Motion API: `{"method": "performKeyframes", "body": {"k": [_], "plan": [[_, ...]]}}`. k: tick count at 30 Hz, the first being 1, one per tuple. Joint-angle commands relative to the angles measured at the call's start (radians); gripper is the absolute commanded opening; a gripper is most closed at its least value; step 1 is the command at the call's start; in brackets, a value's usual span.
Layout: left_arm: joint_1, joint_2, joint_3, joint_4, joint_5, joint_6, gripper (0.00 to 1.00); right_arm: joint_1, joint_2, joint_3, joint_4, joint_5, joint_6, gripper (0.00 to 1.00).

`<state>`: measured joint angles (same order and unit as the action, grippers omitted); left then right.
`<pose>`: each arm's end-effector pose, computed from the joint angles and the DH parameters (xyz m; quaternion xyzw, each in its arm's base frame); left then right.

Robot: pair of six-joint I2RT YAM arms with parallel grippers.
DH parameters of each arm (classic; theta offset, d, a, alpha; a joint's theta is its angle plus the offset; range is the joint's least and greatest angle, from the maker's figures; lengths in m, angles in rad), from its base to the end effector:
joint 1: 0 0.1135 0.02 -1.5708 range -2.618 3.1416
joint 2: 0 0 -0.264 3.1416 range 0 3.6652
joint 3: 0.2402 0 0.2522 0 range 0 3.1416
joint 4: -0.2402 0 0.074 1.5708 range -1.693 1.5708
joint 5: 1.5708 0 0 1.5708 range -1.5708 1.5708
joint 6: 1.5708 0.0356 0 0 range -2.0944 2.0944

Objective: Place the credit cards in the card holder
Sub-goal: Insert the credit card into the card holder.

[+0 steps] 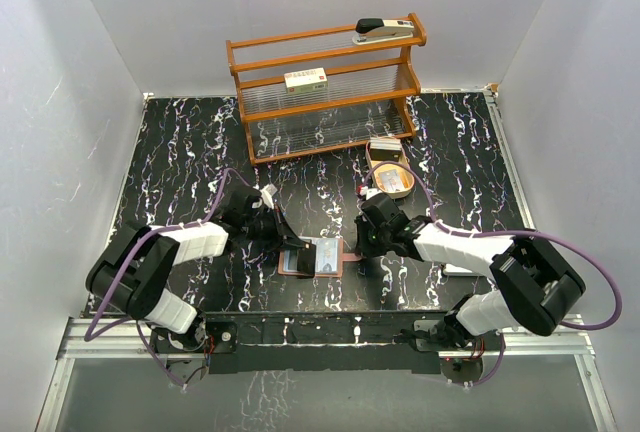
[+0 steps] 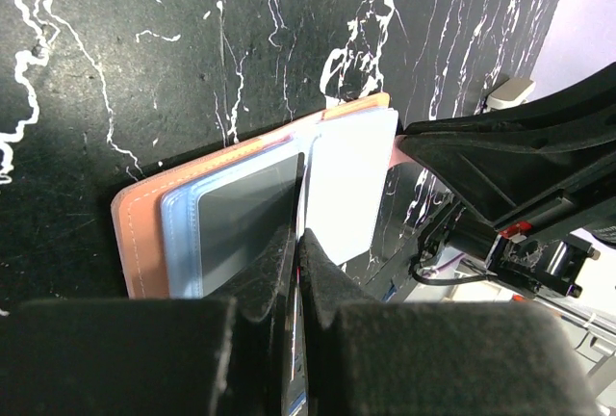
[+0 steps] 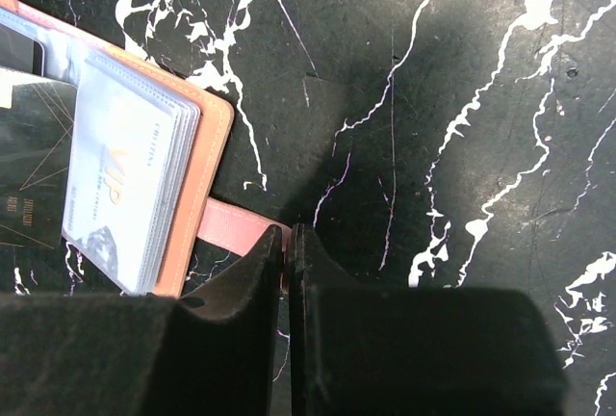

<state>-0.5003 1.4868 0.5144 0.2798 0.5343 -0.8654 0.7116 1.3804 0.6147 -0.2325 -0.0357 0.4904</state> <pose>0.2247 -0.1435 0.1412 -0.0481 0.8789 -0.4441 0.1673 0.1867 0.1626 0.1541 -0.1109 0.9527 0.1738 0.2232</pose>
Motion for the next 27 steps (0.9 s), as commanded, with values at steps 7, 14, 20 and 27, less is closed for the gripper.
{"method": "performKeyframes", "body": {"k": [7,14,20,27], "plan": [[0.003,0.006,0.019,0.023,0.018,0.015,0.0,0.003,-0.006,0.026,0.007,0.038,-0.001,0.06],[0.002,-0.031,-0.014,-0.044,-0.046,-0.04,0.0,0.005,-0.078,0.144,-0.075,0.029,0.057,0.28],[0.0,-0.112,-0.101,-0.021,-0.052,-0.101,0.0,0.042,-0.102,0.176,-0.057,0.011,0.116,0.33],[-0.004,-0.223,-0.138,-0.027,-0.057,-0.139,0.0,0.115,-0.005,0.196,0.0,0.004,0.152,0.33]]}}
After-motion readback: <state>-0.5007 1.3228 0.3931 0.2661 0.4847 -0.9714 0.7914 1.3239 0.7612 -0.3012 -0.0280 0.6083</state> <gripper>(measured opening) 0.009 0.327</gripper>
